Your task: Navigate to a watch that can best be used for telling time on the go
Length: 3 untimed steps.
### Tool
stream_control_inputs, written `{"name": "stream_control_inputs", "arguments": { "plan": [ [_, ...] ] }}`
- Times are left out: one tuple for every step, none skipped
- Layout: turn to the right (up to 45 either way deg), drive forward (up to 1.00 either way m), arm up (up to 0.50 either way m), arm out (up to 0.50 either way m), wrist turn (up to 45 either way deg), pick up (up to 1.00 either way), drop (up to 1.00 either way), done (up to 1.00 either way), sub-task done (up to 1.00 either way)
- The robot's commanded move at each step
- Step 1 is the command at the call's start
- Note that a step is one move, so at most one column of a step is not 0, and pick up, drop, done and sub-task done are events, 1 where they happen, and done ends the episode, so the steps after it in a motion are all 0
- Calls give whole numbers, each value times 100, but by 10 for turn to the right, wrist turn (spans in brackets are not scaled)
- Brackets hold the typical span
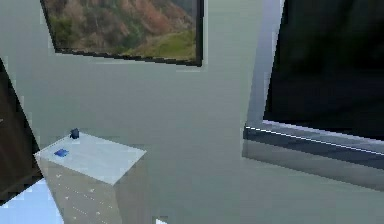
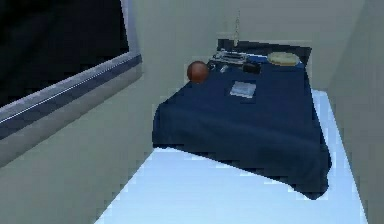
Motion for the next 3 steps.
{"name": "stream_control_inputs", "arguments": {
  "plan": [
    [-90, 0, 0, 0, 0, 0, 0, 0, 0],
    [0, 25, 0, 0, 0, 0, 0, 0, 0],
    [-450, 0, 0, 0, 0, 0, 0, 0, 0]
  ]
}}
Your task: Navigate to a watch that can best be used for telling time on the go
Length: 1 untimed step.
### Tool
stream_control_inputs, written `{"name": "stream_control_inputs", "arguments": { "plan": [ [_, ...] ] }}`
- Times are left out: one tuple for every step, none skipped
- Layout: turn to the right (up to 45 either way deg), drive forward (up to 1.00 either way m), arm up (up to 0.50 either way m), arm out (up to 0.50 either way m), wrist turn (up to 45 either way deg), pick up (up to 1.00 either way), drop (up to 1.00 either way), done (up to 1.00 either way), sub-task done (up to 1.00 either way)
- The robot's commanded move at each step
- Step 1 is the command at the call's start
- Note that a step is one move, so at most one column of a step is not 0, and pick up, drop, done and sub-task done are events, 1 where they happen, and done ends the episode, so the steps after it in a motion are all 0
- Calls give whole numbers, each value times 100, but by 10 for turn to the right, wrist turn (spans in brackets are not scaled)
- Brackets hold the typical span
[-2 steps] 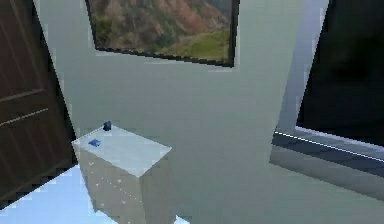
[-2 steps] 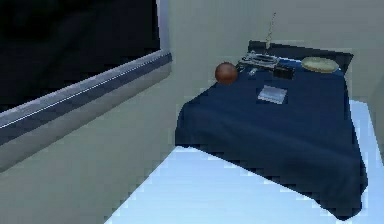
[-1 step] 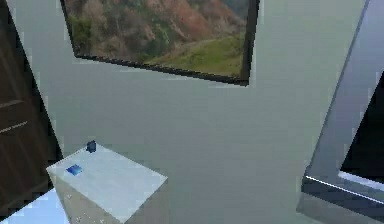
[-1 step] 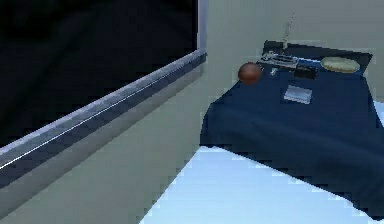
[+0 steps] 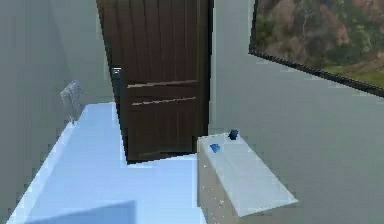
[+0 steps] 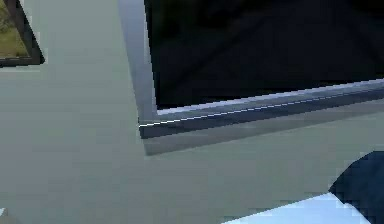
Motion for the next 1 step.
{"name": "stream_control_inputs", "arguments": {
  "plan": [
    [-300, 0, 0, 0, 0, 0, 0, 0, 0]
  ]
}}
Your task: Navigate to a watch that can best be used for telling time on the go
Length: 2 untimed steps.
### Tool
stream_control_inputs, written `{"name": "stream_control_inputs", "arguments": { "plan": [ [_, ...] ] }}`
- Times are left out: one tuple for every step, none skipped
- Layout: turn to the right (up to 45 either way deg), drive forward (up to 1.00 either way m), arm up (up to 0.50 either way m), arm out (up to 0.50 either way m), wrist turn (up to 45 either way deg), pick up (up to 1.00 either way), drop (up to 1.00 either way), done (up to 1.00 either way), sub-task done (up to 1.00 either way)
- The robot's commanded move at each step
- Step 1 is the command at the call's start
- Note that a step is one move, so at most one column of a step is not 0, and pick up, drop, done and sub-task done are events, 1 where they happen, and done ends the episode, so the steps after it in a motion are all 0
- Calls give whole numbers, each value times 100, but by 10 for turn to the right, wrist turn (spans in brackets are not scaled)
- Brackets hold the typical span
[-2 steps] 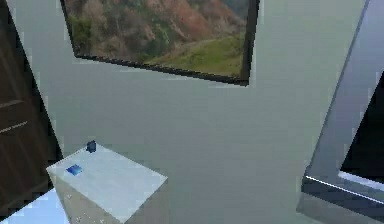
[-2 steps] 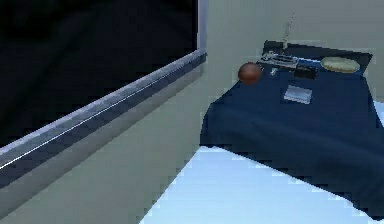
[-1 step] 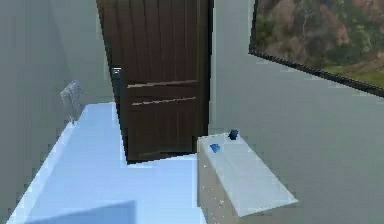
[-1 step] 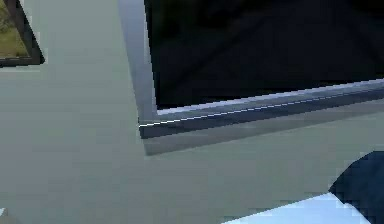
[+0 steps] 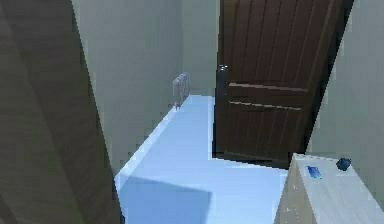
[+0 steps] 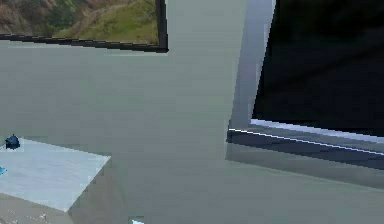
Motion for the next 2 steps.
{"name": "stream_control_inputs", "arguments": {
  "plan": [
    [0, 45, 0, 0, 0, 0, 0, 0, 0],
    [-30, 0, 0, 0, 0, 0, 0, 0, 0]
  ]
}}
